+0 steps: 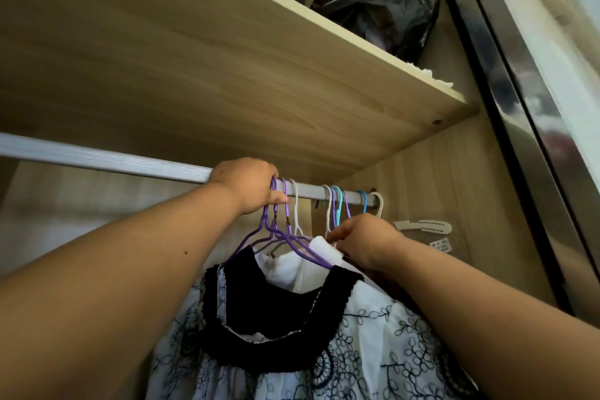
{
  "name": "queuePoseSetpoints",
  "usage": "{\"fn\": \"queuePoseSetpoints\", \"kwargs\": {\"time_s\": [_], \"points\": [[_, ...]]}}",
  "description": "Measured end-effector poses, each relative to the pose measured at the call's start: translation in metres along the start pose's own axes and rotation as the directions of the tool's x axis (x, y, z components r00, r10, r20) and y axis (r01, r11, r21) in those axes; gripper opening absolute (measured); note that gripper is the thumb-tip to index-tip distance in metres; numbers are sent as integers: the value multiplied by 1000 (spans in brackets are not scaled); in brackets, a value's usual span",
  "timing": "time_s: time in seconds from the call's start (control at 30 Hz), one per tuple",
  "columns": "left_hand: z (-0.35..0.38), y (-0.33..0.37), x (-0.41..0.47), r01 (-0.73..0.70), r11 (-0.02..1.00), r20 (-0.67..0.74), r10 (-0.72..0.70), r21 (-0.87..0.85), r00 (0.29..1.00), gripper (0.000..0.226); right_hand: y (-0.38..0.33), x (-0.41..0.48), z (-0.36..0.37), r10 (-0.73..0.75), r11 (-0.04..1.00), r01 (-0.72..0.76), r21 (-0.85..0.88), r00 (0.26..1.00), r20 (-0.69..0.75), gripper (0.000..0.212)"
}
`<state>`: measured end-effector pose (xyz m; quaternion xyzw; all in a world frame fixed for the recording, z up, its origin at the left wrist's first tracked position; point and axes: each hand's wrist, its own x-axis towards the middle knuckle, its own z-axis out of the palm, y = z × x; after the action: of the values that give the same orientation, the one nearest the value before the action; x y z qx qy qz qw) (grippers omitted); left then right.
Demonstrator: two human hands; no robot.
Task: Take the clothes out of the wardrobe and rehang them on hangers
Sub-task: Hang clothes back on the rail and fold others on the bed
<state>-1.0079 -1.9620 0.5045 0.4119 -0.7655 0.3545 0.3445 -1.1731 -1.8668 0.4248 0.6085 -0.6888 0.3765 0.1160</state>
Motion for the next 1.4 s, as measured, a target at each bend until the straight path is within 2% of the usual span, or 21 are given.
{"fn": "queuePoseSetpoints", "kwargs": {"time_s": [0.03, 0.2, 0.3, 0.37, 0.47, 0.6, 0.7, 0.8, 0.9, 0.97, 1.03, 1.17, 1.4], "points": [[-1, 0, -1, 7, 1000, 2, -7, 18, 1000, 55, 1, -1, -1, -28, 999, 28, -39, 1000, -3, 34], [-4, -1, -8, 28, 995, 27, -31, 91, 999, 61, 7, 3, 0, -78, 997, 79, -27, 997, 16, 28], [-8, 5, -22, 58, 994, 45, -63, 91, 997, 64, 4, 2, -1, -118, 993, 117, -33, 993, -28, 33], [-9, 19, -37, 69, 996, 31, -67, -56, 997, 71, 5, -7, -6, -171, 985, 169, -36, 984, -54, 42], [-17, 57, -70, -1, 960, -25, -7, -280, 1000, 73, 12, -37, -22, -268, 946, 232, -225, 952, -148, 60], [-39, 122, -116, -115, 894, -104, 77, -433, 992, 75, 33, -109, -62, -294, 881, 158, -446, 921, -255, 77], [-57, 182, -152, -171, 818, -129, 118, -550, 985, 76, 70, -177, -87, -211, 864, 65, -500, 947, -241, 82], [-74, 257, -194, -225, 767, -64, 235, -601, 970, 76, 121, -259, -109, -73, 815, -56, -577, 977, -198, 84], [-89, 334, -244, -292, 679, -18, 380, -674, 925, 74, 173, -346, -130, 107, 756, -177, -631, 983, -148, 84], [-98, 386, -280, -317, 594, 10, 480, -740, 877, 73, 202, -407, -145, 243, 714, -267, -647, 962, -128, 84], [-103, 435, -315, -344, 521, 14, 565, -782, 825, 74, 224, -465, -159, 360, 667, -349, -658, 925, -125, 82], [-126, 539, -378, -363, 343, -3, 723, -867, 690, 76, 259, -572, -190, 583, 546, -519, -658, 799, -147, 80], [-180, 686, -471, -366, 64, -122, 878, -929, 462, 74, 301, -716, -230, 801, 302, -731, -612, 543, -253, 75]]}}
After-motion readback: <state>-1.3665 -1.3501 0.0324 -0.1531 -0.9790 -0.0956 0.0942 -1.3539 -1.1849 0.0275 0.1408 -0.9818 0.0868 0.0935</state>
